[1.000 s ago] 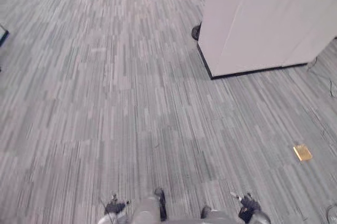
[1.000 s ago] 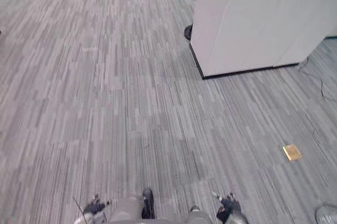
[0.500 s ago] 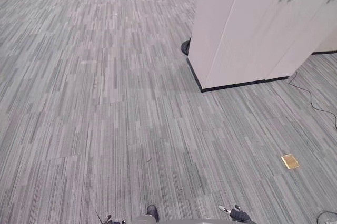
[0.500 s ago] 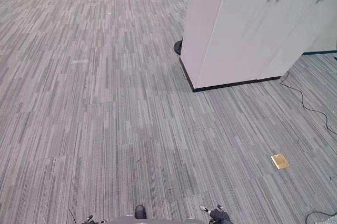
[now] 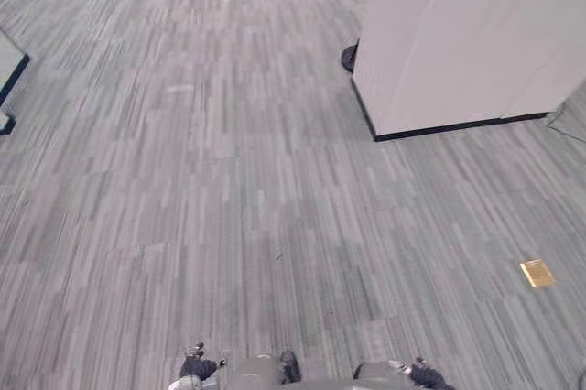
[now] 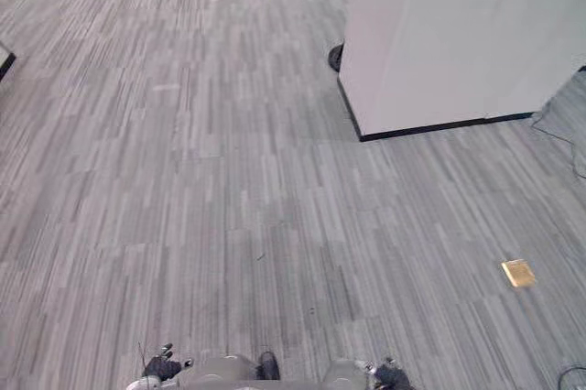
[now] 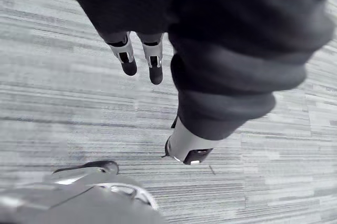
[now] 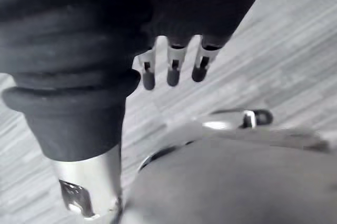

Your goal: Organize washtable

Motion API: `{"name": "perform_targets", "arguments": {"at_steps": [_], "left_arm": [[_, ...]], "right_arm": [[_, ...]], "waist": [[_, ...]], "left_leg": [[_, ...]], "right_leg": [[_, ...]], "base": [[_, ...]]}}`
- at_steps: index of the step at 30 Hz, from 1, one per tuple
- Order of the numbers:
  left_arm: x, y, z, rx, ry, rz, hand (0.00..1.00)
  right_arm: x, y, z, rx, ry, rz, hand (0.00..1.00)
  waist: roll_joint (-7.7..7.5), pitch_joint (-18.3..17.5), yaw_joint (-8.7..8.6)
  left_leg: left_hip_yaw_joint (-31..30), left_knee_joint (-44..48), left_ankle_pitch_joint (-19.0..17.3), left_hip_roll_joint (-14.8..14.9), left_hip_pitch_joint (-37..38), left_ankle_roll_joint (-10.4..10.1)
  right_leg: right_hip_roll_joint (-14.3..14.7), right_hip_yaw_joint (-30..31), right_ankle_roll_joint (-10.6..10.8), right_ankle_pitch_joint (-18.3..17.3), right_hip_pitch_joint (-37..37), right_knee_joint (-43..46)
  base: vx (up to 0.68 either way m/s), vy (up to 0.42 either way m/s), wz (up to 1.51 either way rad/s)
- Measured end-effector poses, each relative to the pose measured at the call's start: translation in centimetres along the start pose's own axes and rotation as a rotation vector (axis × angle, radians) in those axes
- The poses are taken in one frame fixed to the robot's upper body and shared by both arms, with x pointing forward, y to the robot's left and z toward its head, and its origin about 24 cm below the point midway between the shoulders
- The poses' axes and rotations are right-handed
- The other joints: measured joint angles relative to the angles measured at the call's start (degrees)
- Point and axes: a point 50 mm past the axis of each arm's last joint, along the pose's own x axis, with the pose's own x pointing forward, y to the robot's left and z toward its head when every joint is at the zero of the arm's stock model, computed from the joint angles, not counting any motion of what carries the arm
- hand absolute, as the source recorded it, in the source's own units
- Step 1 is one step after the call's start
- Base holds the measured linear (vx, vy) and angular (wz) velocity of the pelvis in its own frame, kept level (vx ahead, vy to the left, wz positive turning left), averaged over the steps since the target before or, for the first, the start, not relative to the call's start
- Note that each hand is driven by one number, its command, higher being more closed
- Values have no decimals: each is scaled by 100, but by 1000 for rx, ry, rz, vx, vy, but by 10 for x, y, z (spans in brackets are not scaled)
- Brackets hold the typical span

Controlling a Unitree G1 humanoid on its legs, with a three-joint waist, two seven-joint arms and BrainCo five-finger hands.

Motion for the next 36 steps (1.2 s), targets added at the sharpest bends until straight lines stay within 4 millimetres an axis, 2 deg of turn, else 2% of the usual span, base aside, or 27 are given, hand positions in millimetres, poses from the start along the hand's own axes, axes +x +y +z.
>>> {"name": "perform_targets", "arguments": {"at_steps": [2, 4, 6, 7, 8, 9, 11, 12, 13, 14, 15, 16, 17, 19, 20, 21, 22, 24, 25, 26, 27, 29, 31, 33, 34, 35, 36], "left_arm": [[1, 4, 2, 14, -4, 9, 0], [1, 5, 4, 19, -10, 12, 0], [2, 3, 7, 25, -17, 13, 0], [2, 0, 9, 7, -22, 11, 0], [3, -4, 11, -27, -27, 9, 0], [2, -5, 11, -51, -32, 12, 0], [0, 1, 7, -120, -34, 45, 0], [-1, -6, 3, -135, -17, 34, 0], [-2, -10, -1, -158, -6, 31, 0], [-2, -11, -1, -158, -5, 25, 0], [-2, -10, 0, -144, -11, 24, 0], [-1, -10, 4, -137, -17, 21, 0], [0, -13, 6, -137, -25, 14, 0], [2, -22, 23, -112, -78, -22, 0], [3, -25, 28, -111, -93, -33, 0], [3, -27, 38, -116, -128, -41, 0], [4, -26, 43, -124, -149, -38, 0], [3, -25, 39, -145, -135, -24, 0], [4, -26, 33, -149, -103, -17, 0], [5, -18, 32, -151, -100, 10, 0], [4, -5, 27, -163, -87, 56, 0], [2, 13, 14, -225, -52, 120, 0], [-1, 29, -2, -270, -4, 174, 0], [-4, 33, -12, -289, 26, 193, 0], [-5, 31, -19, -298, 52, 193, 0], [-6, 31, -22, -292, 62, 192, 0], [-5, 32, -19, -285, 56, 193, 0]], "right_arm": [[0, 6, -4, -8, 10, 12, 0], [-3, 5, -16, 15, 41, 4, 0], [-6, 3, -26, 50, 68, -8, 0], [-8, -1, -34, 68, 99, -23, 0], [-10, -7, -40, 98, 116, -45, 0], [-10, -9, -41, 115, 124, -51, 0], [-12, -6, -47, 131, 150, -52, 0], [-11, -11, -44, 110, 144, -60, 0], [-9, -19, -33, 72, 107, -70, 0], [-7, -19, -25, 56, 84, -69, 0], [-2, -12, -7, 16, 34, -44, 0], [2, -2, 11, -14, -12, -13, 0], [3, 2, 18, -11, -33, -5, 0], [7, 15, 48, 5, -131, 4, 0], [7, 17, 56, 12, -154, 2, 0], [7, 20, 70, 25, -196, 7, 0], [7, 24, 81, 11, -231, 11, 0], [6, 20, 98, -34, -293, -1, 0], [6, 21, 104, -47, -308, 1, 0], [7, 31, 99, -46, -281, 27, 0], [7, 44, 88, -59, -248, 59, 0], [7, 54, 80, -63, -228, 84, 0], [5, 63, 70, -103, -209, 116, 0], [5, 68, 67, -96, -201, 127, 0], [5, 57, 51, -94, -161, 104, 0], [5, 50, 43, -95, -141, 91, 0], [4, 48, 31, -89, -109, 90, 0]], "waist": [[-101, 10, -14], [-169, 1, -124], [-174, 10, -198], [-98, 3, -218], [59, -35, -314], [84, -48, -352], [-81, -202, -300], [0, -265, -285], [223, -365, -182], [305, -387, -151], [348, -381, -114], [324, -364, -90], [312, -364, -58], [166, -303, 31], [93, -279, 32], [-64, -253, 59], [-83, -260, 160], [336, -317, 321], [480, -223, 375], [422, -184, 466], [361, -177, 516], [236, -230, 504], [-113, -432, 499], [-177, -450, 584], [-192, -645, 597], [-156, -695, 588], [-279, -694, 484]], "left_leg": [[18, -507, 87, 26, 241, -161], [50, -1178, 202, -233, 626, -345], [54, -1572, 310, -481, 953, -460], [18, -1661, 272, -527, 1147, -509], [-106, -1631, 142, -424, 1260, -735], [-149, -1467, 127, -378, 1246, -762], [-147, -53, 107, -314, 848, -791], [-78, 464, 63, -133, 685, -860], [150, 1710, 204, 300, 250, -1065], [264, 2328, 339, 543, 24, -1090], [480, 3305, 215, 996, -320, -939], [515, 3743, 90, 1266, -527, -781], [480, 3732, 20, 1309, -600, -763], [460, 3074, -135, 1321, -1103, -639], [443, 2769, -134, 1233, -1292, -640], [269, 1877, -61, 952, -1695, -691], [-223, 648, 353, 737, -2018, -985], [-1037, -554, 1084, 1009, -2342, -1634], [-986, -299, 2047, 1122, -2359, -1571], [-969, 22, 1955, 1139, -2418, -1531], [-984, 439, 1693, 1182, -2434, -1280], [-938, 1024, 1434, 1176, -2371, -866], [-525, 1060, 1381, 1127, -2215, -799], [-223, 1263, 1281, 1159, -2123, -860], [-271, 347, 1383, 806, -1732, -820], [-170, -16, 1271, 740, -1484, -538], [-123, -351, 1332, 536, -1198, -455]], "right_leg": [[490, -117, 6, 277, -303, -1444], [623, -90, 7, 902, -468, -2589], [750, -9, -141, 1273, -675, -2869], [938, 94, -362, 1425, -761, -2778], [1165, -9, -602, 1502, -804, -2597], [1268, -111, -783, 1528, -798, -2538], [1541, -252, -1303, 1810, -551, -2688], [1591, -280, -1275, 1735, -413, -2723], [1752, -247, -1285, 1618, -134, -2971], [1834, -209, -1288, 1587, 42, -3109], [1951, -72, -1283, 1446, 401, -3265], [1960, 37, -1296, 1363, 776, -3331], [1929, 92, -1302, 1359, 975, -3372], [1515, 152, -1376, 1258, 1601, -3380], [1347, 159, -1344, 1198, 1727, -3371], [976, 188, -1162, 967, 1910, -3347], [708, 296, -836, 644, 2047, -3331], [779, 561, -495, 134, 2196, -3387], [763, 776, -282, -107, 2373, -3356], [762, 1000, -389, -94, 2383, -3330], [885, 1244, -467, 58, 2424, -3273], [714, 1483, -278, 322, 2594, -3239], [435, 1894, -11, 683, 2465, -3239], [385, 2065, 182, 1157, 2366, -2948], [287, 2022, 267, 1229, 2122, -2457], [293, 1965, 279, 1236, 2008, -2132], [171, 1884, 287, 1293, 1743, -1361]], "base": [[25, 166, -8], [229, 143, 9], [358, 114, 18], [446, 91, 36], [488, 75, 51], [539, 29, 55], [736, -68, 34], [820, -24, 1], [589, 45, -18], [751, 91, -33], [693, 78, -33], [651, 91, -32], [578, 139, -17], [533, 214, 15], [498, 266, 45], [479, 281, 26], [572, 378, -4], [489, 402, -49], [383, 367, -53], [519, 405, -54], [415, 263, -45], [446, 255, -46], [464, 219, -89], [347, 214, -90], [90, 222, -43], [186, 220, -2], [271, 139, 9]]}}
